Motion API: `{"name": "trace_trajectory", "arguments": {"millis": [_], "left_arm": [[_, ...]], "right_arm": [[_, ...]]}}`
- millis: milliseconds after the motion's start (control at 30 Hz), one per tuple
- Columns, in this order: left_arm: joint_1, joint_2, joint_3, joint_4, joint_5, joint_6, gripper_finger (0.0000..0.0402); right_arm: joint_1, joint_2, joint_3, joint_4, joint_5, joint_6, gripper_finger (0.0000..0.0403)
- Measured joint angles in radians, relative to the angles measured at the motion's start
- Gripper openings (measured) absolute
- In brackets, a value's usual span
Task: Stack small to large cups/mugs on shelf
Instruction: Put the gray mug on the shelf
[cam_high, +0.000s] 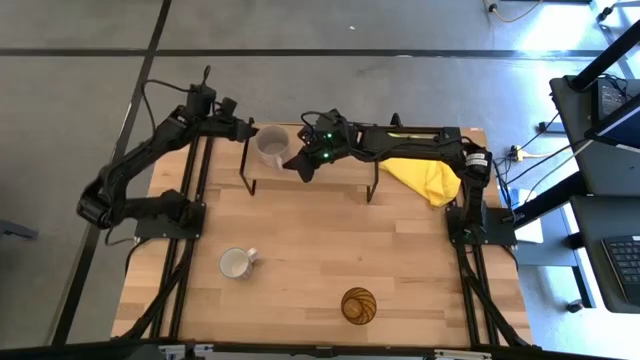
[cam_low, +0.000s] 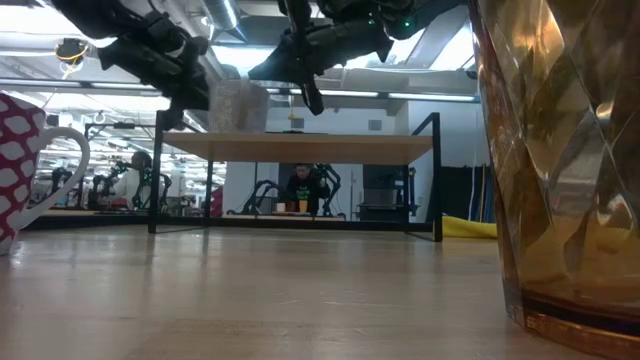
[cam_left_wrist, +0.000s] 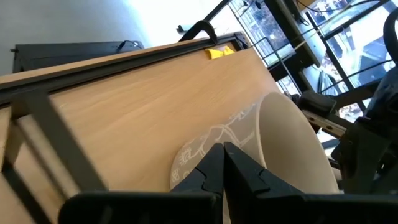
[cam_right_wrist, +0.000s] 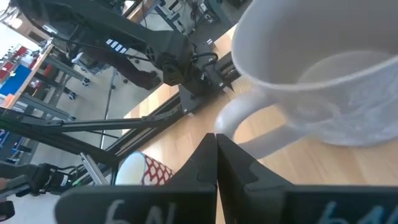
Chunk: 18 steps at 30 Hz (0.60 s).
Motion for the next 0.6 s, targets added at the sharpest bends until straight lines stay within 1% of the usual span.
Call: {"name": "trace_trajectory", "arguments": {"millis": [200,500,600], "left_arm": [[-0.027,0.042,0.0,0.034,0.002,-0.003,0.0001],[-0.027,0.044,0.0,0.038,0.004,0.001,0.0001],[-0.027,0.044,0.0,0.076,0.004,-0.006,0.0002]], "right_arm": [[0.0,0.03,0.0,0.01,-0.014,0.022,0.0],[-0.001,0.043,0.0,0.063,-0.037,0.046,0.0],[-0.001,0.044,0.0,0.081,-0.05,0.049,0.0]]}}
